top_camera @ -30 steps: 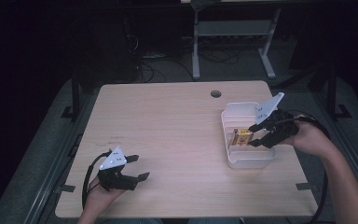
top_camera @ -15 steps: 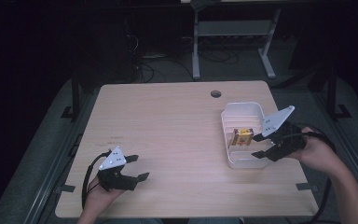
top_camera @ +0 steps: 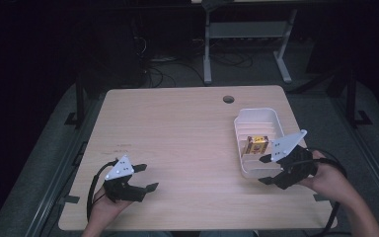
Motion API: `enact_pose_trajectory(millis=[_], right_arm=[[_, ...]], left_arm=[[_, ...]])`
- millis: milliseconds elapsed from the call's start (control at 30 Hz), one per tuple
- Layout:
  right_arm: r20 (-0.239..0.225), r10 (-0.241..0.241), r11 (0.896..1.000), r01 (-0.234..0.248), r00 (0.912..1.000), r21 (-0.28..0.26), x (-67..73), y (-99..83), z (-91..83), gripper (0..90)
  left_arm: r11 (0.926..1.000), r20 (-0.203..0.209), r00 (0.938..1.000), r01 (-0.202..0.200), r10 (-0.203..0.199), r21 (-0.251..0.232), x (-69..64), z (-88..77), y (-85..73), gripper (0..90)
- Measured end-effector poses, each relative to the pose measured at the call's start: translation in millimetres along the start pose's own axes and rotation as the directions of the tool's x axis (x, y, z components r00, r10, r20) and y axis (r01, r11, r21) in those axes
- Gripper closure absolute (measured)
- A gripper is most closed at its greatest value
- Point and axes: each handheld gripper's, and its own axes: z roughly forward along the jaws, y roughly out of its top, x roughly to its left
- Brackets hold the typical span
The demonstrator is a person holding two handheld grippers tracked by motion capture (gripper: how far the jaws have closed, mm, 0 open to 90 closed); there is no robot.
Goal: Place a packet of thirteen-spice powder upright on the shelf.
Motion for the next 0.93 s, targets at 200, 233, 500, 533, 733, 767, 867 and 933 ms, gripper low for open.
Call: enact_pose_trajectory(millis=[200,233,500,533,733,767,867,933], right_arm=[[-0.051,0.001,1.000,-0.002,0.9987,-0.021,11.8,11.5,23.1,33.1],[-0.051,0.001,1.000,-0.002,0.9987,-0.021,11.8,11.5,23.1,33.1],[-0.097,-0.010,0.999,0.007,0.9953,-0.034,24.0,26.7,52.5,30.4],[-0.104,-0.011,0.999,0.007,0.9945,-0.034,26.1,29.4,56.7,30.3],[-0.126,-0.011,1.000,0.007,0.9919,-0.029,33.0,38.7,72.8,29.3],[-0.130,-0.011,1.000,0.007,0.9915,-0.030,33.9,39.6,74.7,28.7],[-0.143,-0.008,0.999,0.004,0.9897,-0.032,37.4,43.0,83.6,27.4],[-0.152,-0.010,0.999,0.005,0.9884,-0.033,39.7,45.7,89.4,27.2]], left_arm=[[1.0000,-0.002,1.0000,-0.002,0.002,-0.003,0.2,-0.9,-0.3,23.2],[1.0000,-0.001,1.0000,0.000,0.000,-0.002,0.3,-0.9,-0.5,23.2],[1.0000,0.001,1.0000,-0.004,0.004,0.002,0.0,-0.3,-0.7,23.2],[1.0000,0.001,1.0000,-0.007,0.007,0.004,-0.1,-0.1,-0.8,23.2],[1.0000,0.003,1.0000,-0.006,0.006,0.005,0.0,-0.2,-0.9,23.2],[1.0000,0.004,1.0000,-0.006,0.006,0.005,-0.1,-0.1,-1.0,23.1],[1.0000,0.005,1.0000,-0.008,0.008,0.006,-0.7,0.3,-0.8,23.0],[0.9999,0.004,1.0000,-0.009,0.009,0.007,-0.7,0.2,-0.6,23.0]])
